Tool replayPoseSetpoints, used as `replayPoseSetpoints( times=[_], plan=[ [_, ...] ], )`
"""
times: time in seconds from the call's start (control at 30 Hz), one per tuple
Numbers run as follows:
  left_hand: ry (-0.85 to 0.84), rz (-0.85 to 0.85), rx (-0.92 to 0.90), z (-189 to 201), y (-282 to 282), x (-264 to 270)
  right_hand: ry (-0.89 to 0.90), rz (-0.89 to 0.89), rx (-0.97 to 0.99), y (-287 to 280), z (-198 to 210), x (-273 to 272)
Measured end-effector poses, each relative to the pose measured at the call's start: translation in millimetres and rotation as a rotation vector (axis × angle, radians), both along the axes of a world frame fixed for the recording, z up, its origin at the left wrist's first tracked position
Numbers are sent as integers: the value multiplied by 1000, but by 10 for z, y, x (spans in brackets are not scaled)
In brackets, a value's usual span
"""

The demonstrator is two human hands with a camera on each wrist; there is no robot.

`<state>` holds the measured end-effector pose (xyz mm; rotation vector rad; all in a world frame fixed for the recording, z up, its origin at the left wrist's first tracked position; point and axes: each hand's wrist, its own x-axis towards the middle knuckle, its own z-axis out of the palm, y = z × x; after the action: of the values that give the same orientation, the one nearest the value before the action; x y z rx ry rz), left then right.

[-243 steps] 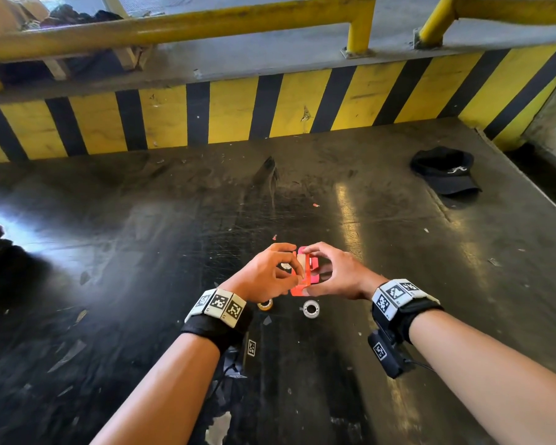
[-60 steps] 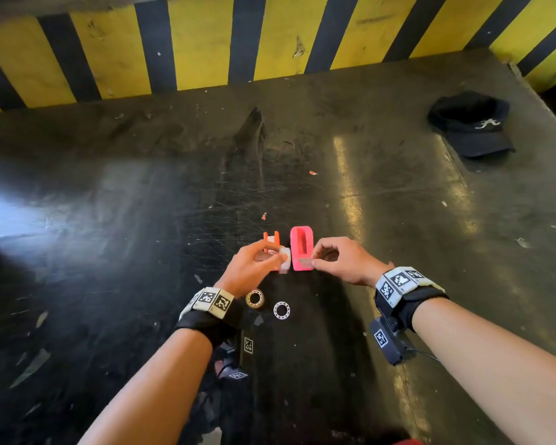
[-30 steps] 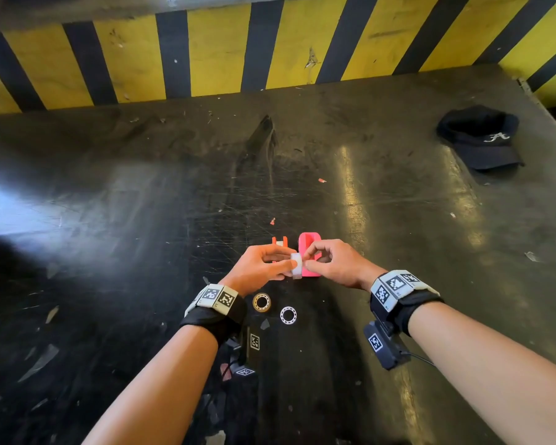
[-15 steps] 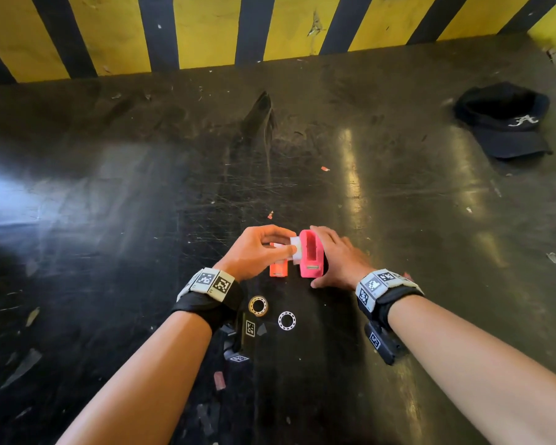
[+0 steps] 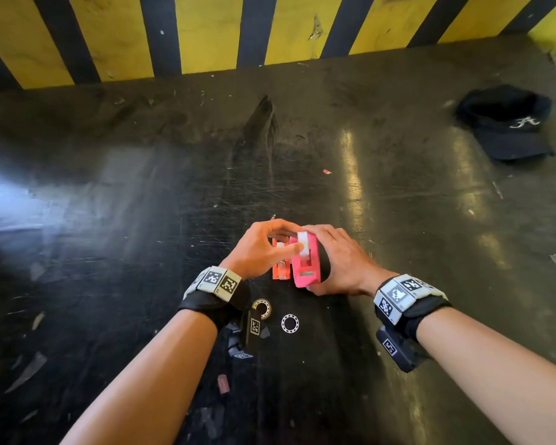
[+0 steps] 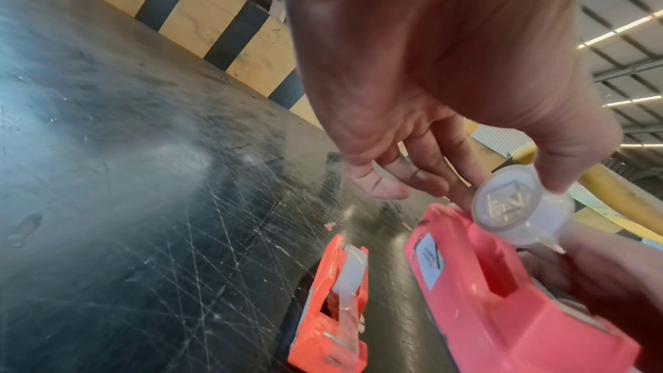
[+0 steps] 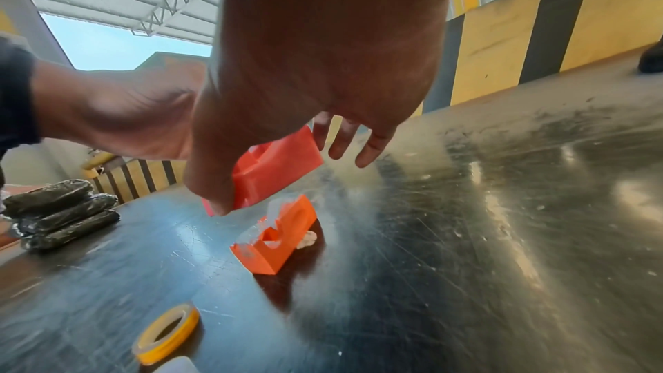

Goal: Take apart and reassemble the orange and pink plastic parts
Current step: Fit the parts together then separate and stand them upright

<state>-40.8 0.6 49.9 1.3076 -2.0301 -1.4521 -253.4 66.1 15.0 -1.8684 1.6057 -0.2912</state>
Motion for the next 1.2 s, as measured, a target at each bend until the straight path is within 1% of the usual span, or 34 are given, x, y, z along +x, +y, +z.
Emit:
replayPoseSetpoints(
  times=[0.17,0.33,0.5,0.6,0.7,0.8,0.87,0.93,1.03,1.1,1.2],
  plan=[
    [-74,-15,-106,37,70,35,-37,5,-39,56,190,47],
    [-148,-14,-131,73,133,51,-52,10,-70,122,259,67],
    [-117,5,-177,126,183,-5,-100,17,-67,194,244,84],
    [-71,72,-161,121,215,-56,-159,-21,-76,227,235,85],
    [-61,132,-192,102,241,-87,-158,-16,-61,253,247,78],
    [-64,144,-186,114,250,-69,-153,-18,-51,257,226,75],
    [-54,101,-171,149,260,-28,-145,-15,-56,256,223,77],
    [-48,12,-170,193,276,25,-145,-19,-62,250,226,72],
    [-120,-121,-213,272,310,94,-137,-11,-58,236,251,64],
    [-171,-166,-260,326,331,104,-107,6,-47,225,267,72],
    [-206,-193,-284,374,344,92,-80,26,-23,225,274,80]
  ],
)
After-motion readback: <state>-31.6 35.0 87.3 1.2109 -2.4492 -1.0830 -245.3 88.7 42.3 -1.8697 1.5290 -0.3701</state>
